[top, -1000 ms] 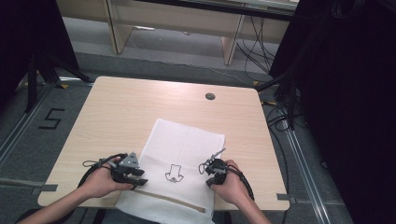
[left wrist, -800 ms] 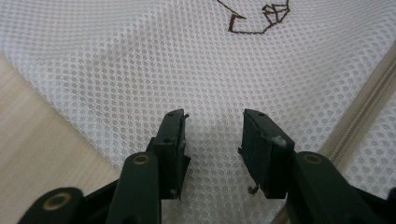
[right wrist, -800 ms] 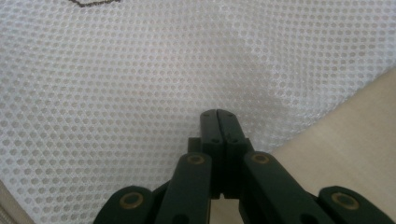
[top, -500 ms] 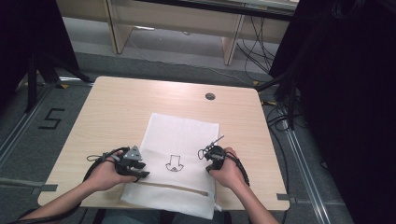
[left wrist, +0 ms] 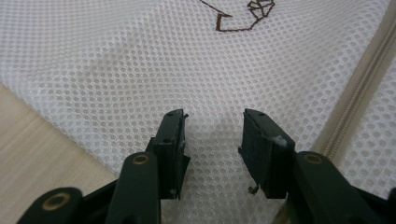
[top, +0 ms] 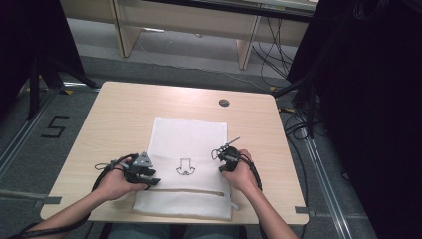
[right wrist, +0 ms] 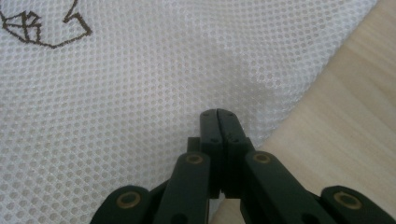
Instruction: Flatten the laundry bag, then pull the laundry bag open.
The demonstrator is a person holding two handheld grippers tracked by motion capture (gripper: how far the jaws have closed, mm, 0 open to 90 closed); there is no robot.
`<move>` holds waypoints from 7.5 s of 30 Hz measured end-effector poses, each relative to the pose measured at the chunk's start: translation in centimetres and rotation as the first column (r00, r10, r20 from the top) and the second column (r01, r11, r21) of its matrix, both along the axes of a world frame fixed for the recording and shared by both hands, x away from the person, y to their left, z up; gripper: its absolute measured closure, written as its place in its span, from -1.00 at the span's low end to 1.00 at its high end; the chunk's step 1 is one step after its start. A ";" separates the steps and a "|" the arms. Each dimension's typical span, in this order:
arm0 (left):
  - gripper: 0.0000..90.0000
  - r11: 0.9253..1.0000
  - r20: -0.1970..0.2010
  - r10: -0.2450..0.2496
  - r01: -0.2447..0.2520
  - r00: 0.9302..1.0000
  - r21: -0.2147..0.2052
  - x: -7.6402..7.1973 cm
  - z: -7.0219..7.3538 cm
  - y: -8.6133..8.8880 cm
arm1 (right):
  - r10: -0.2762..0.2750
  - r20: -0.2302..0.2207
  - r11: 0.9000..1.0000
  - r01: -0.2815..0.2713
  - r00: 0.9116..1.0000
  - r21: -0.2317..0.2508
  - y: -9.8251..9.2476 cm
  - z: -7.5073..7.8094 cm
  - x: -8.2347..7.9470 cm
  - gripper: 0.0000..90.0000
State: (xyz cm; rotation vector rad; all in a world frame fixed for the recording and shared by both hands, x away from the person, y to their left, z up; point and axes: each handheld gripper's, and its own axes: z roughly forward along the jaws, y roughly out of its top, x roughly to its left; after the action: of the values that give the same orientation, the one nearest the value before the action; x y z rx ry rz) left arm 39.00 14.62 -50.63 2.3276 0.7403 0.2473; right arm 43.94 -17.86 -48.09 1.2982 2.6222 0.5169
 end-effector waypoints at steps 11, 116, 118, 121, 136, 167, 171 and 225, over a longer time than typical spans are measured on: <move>0.30 1.000 -0.011 0.012 -0.012 1.000 -0.028 -0.1 -0.2 0.2 | -0.018 0.029 0.999 0.017 0.999 0.035 -0.2 -0.2 0.3 1.00; 0.13 0.952 0.050 -0.245 0.250 0.968 -0.177 -1.5 2.1 -7.7 | -0.056 -0.115 0.986 0.073 0.992 0.151 -2.7 -0.1 -6.8 1.00; 0.14 0.950 0.044 -0.249 0.253 0.967 -0.181 -1.5 2.0 -8.2 | -0.058 -0.114 0.986 0.075 0.992 0.151 -2.6 -0.1 -6.8 1.00; 0.21 0.945 0.049 -0.278 0.282 0.959 -0.165 -1.5 2.1 -9.5 | -0.065 -0.125 0.984 0.084 0.990 0.155 -2.7 -0.1 -6.8 1.00; 0.55 0.918 0.043 -0.375 0.378 0.926 -0.117 -1.1 1.7 -15.8 | -0.059 -0.130 0.983 0.080 0.990 0.168 -2.9 -0.1 -6.7 1.00; 0.80 0.923 0.032 -0.377 0.378 0.926 -0.079 -1.2 0.0 -18.1 | -0.052 -0.125 0.981 0.075 0.991 0.179 -3.0 -0.3 -6.5 1.00; 0.80 0.923 0.026 -0.377 0.378 0.926 -0.069 -1.1 0.3 -18.2 | -0.071 -0.135 0.981 0.094 0.988 0.171 -2.9 -0.2 -6.6 1.00; 0.81 0.918 0.035 -0.392 0.393 0.919 -0.046 -1.5 1.7 -17.0 | -0.064 -0.123 0.990 0.079 0.990 0.120 -2.2 -0.1 -6.7 1.00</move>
State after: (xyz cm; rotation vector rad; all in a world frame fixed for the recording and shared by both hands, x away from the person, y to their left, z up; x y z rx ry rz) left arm 37.51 -2.39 -48.94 2.3571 0.2491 0.0750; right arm 37.23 -20.07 -48.17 1.4986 2.6641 0.6189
